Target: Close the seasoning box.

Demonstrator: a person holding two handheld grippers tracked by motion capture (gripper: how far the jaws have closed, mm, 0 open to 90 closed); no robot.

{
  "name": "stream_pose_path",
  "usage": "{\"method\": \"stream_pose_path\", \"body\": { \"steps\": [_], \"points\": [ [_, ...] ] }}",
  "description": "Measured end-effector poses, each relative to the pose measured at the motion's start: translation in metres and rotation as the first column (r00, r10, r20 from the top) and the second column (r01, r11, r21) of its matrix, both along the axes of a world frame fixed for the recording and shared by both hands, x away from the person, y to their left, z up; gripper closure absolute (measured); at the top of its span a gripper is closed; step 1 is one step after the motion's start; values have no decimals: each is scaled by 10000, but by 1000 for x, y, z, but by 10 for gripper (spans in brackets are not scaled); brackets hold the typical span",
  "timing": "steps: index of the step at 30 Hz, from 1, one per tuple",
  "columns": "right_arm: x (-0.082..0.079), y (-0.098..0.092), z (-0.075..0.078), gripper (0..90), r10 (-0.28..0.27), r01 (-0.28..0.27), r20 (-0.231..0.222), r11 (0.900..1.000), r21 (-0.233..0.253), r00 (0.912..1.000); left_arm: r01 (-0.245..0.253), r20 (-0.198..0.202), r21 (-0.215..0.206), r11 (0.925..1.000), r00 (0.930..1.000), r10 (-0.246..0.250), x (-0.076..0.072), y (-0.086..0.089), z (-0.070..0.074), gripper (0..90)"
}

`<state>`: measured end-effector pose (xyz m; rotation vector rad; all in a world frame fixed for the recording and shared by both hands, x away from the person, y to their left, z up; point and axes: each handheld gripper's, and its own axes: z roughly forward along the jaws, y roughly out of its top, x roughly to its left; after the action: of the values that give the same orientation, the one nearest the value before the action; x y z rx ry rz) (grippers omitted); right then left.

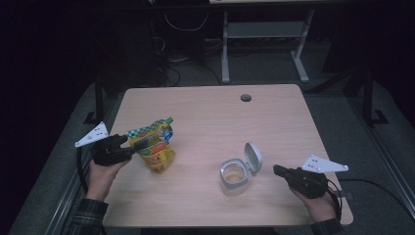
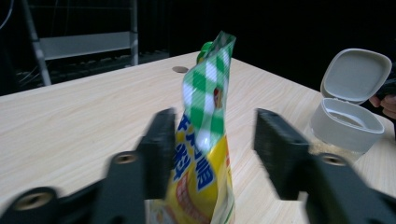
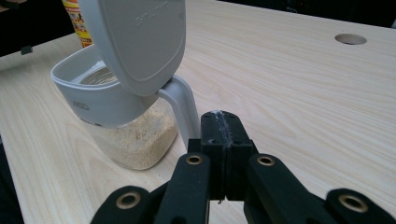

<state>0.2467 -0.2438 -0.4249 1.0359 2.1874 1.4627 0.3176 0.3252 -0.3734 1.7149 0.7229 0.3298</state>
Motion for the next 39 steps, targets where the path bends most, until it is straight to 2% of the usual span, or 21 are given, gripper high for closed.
{"method": "stream_pose_path", "body": {
  "steps": [7,10,15,22,28,32,38,39],
  "points": [
    [0,0,1,892,-56,56,11,10000,-57,10000,-173,-116,433,9989,9998,178,-12,10,-2,308],
    [1,0,1,892,-100,100,-4,9999,-88,9999,-341,-161,719,9968,9992,354,-22,14,-5,240],
    [3,0,1,891,-108,108,-58,9999,-91,9999,-477,-493,1244,9911,9973,542,-40,18,-15,177],
    [7,-1,3,890,-114,114,-117,9999,10,9999,-430,-971,1719,9842,9934,604,-64,15,-34,154],
    [15,1,7,891,-4,5,-83,9999,128,10000,-281,-1179,1977,9799,9916,522,-77,6,-42,147],
    [19,4,11,890,101,-101,-56,9999,92,9999,-102,-1233,2045,9788,9917,361,-80,1,-45,147],
    [26,8,18,891,314,-314,-4,9988,388,9995,108,-1342,2057,9786,9908,172,-79,-8,-49,147],
    [27,8,20,891,350,-350,28,9984,439,9994,201,-1343,2162,9762,9909,93,-79,-9,-49,147]
  ]
}}
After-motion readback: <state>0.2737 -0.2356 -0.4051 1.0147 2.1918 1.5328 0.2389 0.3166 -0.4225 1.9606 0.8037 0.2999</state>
